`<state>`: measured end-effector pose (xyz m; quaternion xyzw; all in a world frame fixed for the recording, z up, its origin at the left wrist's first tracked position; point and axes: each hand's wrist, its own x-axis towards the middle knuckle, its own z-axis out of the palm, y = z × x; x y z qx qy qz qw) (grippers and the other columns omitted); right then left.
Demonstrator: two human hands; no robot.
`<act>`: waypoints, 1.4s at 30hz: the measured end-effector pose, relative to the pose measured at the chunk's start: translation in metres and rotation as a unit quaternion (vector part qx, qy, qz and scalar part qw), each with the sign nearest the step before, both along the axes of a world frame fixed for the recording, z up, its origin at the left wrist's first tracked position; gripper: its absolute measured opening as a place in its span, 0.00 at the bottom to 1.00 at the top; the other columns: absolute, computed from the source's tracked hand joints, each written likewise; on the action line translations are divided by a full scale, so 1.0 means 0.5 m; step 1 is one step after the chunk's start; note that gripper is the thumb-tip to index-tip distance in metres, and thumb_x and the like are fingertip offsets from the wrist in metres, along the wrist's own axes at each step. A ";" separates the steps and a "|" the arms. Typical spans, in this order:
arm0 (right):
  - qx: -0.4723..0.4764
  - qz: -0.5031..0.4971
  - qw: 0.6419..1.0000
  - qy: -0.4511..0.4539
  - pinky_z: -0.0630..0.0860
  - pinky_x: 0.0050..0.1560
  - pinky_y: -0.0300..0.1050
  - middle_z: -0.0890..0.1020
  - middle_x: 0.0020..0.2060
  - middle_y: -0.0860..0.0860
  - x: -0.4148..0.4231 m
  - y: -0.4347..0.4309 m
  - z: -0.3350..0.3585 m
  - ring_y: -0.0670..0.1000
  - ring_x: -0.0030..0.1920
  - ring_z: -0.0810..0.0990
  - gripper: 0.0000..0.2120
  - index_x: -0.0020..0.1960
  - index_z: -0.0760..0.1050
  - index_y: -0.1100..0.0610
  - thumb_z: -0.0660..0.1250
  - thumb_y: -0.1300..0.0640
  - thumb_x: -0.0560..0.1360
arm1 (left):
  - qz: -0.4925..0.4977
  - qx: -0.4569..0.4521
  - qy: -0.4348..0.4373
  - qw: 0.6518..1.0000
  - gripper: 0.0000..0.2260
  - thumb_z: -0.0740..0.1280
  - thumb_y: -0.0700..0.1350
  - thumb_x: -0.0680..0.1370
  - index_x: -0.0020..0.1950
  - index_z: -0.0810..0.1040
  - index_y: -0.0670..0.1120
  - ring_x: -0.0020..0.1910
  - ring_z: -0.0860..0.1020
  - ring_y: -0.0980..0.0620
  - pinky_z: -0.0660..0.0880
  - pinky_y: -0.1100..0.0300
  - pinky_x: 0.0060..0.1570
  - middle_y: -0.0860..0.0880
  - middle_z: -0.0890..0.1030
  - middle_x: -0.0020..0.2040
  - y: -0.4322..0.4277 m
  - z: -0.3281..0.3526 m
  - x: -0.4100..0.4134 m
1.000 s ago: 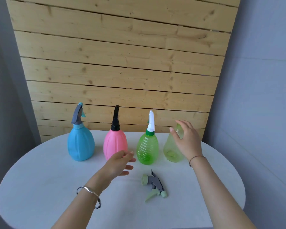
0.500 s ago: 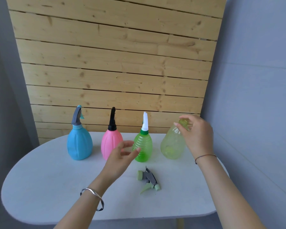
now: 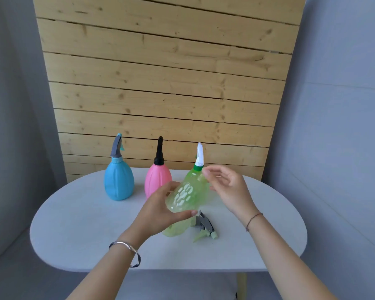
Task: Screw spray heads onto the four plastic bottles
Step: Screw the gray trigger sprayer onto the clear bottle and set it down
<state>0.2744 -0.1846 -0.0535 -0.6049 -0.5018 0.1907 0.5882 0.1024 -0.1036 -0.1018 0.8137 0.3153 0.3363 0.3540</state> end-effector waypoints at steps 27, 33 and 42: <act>-0.301 -0.090 0.948 0.050 0.64 0.33 0.41 0.68 0.23 0.51 0.009 0.076 -0.203 0.52 0.27 0.67 0.23 0.25 0.63 0.55 0.78 0.56 0.63 | 0.052 -0.078 -0.009 0.996 0.28 0.75 0.62 0.63 0.58 0.70 0.60 0.52 0.73 0.64 0.70 0.67 0.45 0.62 0.76 0.53 0.059 -0.022 -0.083; -0.154 -0.128 0.974 0.104 0.71 0.29 0.39 0.76 0.29 0.53 0.043 0.060 -0.142 0.53 0.25 0.72 0.13 0.46 0.77 0.63 0.76 0.60 0.65 | 0.062 -0.067 -0.044 0.995 0.31 0.74 0.65 0.61 0.59 0.70 0.58 0.54 0.74 0.61 0.70 0.68 0.45 0.62 0.77 0.53 0.059 -0.011 -0.085; -0.003 -0.208 0.971 0.117 0.68 0.21 0.33 0.77 0.35 0.51 0.110 0.018 -0.061 0.55 0.38 0.76 0.20 0.62 0.74 0.59 0.71 0.59 0.70 | 0.095 -0.065 -0.055 0.992 0.27 0.75 0.65 0.59 0.54 0.70 0.63 0.52 0.75 0.64 0.70 0.68 0.41 0.67 0.76 0.49 0.066 -0.010 -0.089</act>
